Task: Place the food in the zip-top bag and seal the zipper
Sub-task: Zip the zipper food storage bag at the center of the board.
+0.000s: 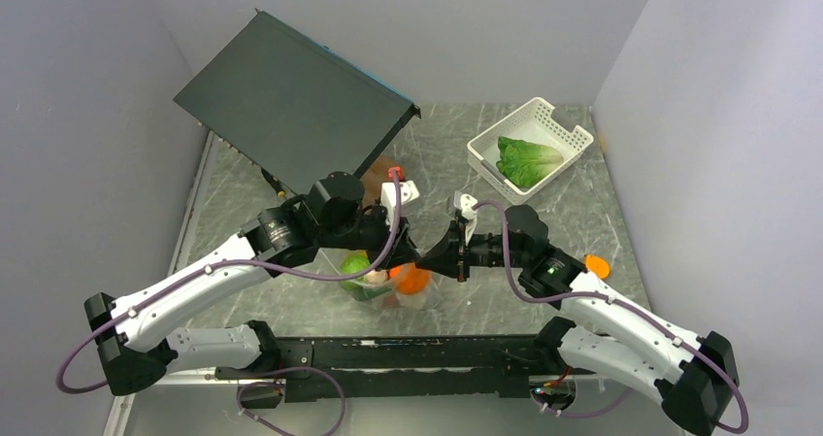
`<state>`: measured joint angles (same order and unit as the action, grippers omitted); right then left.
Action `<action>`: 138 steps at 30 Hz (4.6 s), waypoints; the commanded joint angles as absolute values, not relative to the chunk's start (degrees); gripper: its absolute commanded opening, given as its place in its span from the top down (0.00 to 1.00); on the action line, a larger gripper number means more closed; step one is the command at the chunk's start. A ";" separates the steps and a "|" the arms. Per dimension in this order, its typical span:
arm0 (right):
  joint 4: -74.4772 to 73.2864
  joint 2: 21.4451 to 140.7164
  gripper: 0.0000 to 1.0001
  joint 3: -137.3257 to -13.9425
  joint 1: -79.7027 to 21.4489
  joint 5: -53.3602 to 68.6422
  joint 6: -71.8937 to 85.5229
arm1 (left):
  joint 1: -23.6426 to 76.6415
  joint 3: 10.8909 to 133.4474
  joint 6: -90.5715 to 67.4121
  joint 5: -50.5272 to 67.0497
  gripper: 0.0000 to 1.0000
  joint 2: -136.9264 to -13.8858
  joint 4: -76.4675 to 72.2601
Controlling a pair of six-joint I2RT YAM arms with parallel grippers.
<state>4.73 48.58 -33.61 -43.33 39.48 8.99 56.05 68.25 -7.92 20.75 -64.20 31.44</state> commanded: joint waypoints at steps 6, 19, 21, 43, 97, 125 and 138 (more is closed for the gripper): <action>7.42 48.98 1.00 -36.36 -43.06 41.57 8.95 | 55.96 67.88 -7.51 21.99 0.93 -62.49 28.60; 8.35 53.11 0.81 -41.42 -42.97 50.77 10.53 | 56.00 63.24 -4.18 24.55 0.96 -56.62 23.94; 8.68 54.02 0.81 -41.89 -42.93 51.82 10.63 | 55.99 63.40 -4.25 24.22 0.97 -56.45 23.97; 10.93 53.49 1.00 -41.06 -42.99 50.02 11.74 | 55.90 65.66 -10.16 16.88 0.94 -59.28 26.82; 6.22 51.39 0.54 -45.32 -40.36 49.36 15.92 | 55.90 61.24 -10.88 10.91 1.00 -48.66 36.46; 22.64 72.49 0.55 -50.24 -43.90 65.30 23.84 | 55.88 62.69 -9.11 13.22 1.00 -50.61 37.76; 10.64 67.83 1.00 -48.94 -43.95 42.22 22.84 | 55.90 64.11 -11.78 7.93 1.00 -49.61 42.82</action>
<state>15.70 71.92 -48.12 -44.31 56.71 23.59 55.81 60.84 -10.26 10.66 -50.59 40.21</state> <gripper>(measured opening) 0.010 0.045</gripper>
